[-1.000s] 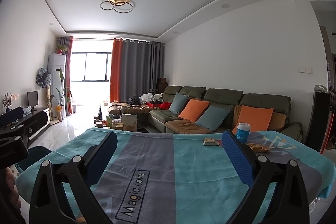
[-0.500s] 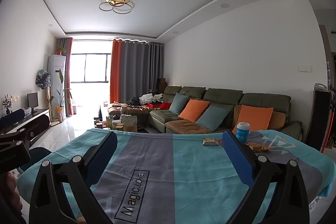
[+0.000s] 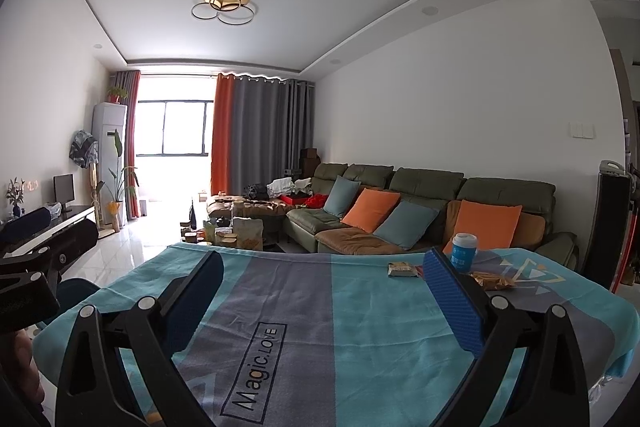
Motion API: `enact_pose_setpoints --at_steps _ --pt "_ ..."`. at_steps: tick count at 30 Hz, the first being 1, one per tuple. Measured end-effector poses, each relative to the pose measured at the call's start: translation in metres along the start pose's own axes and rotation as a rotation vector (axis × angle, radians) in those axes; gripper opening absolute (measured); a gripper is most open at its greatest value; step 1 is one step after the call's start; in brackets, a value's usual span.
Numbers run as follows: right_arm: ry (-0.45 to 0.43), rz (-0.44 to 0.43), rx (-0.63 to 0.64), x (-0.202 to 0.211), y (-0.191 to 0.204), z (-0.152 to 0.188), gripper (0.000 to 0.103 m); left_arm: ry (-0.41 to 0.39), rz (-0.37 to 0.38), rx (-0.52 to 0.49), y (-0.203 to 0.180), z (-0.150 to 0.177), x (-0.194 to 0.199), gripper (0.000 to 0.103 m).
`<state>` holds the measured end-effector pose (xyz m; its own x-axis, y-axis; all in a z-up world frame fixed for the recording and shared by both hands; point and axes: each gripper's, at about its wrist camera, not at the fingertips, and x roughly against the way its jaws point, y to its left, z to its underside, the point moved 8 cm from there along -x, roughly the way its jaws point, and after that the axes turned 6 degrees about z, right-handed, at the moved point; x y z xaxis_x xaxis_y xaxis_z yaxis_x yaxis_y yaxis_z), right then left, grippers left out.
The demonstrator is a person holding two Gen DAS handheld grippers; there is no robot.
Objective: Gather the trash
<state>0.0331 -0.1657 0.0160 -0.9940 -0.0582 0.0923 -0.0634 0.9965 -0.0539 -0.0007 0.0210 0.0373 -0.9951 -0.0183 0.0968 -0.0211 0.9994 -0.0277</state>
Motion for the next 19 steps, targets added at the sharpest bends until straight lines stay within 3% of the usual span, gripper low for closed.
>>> enact_pose_setpoints --at_steps 14,19 --pt "-0.010 0.021 -0.018 0.001 -0.009 -0.004 0.096 -0.002 -0.003 -0.001 0.000 -0.001 0.002 0.098" --pt "0.027 0.050 -0.060 -0.022 -0.041 -0.006 0.096 0.061 0.002 0.009 0.012 0.000 -0.021 0.098"
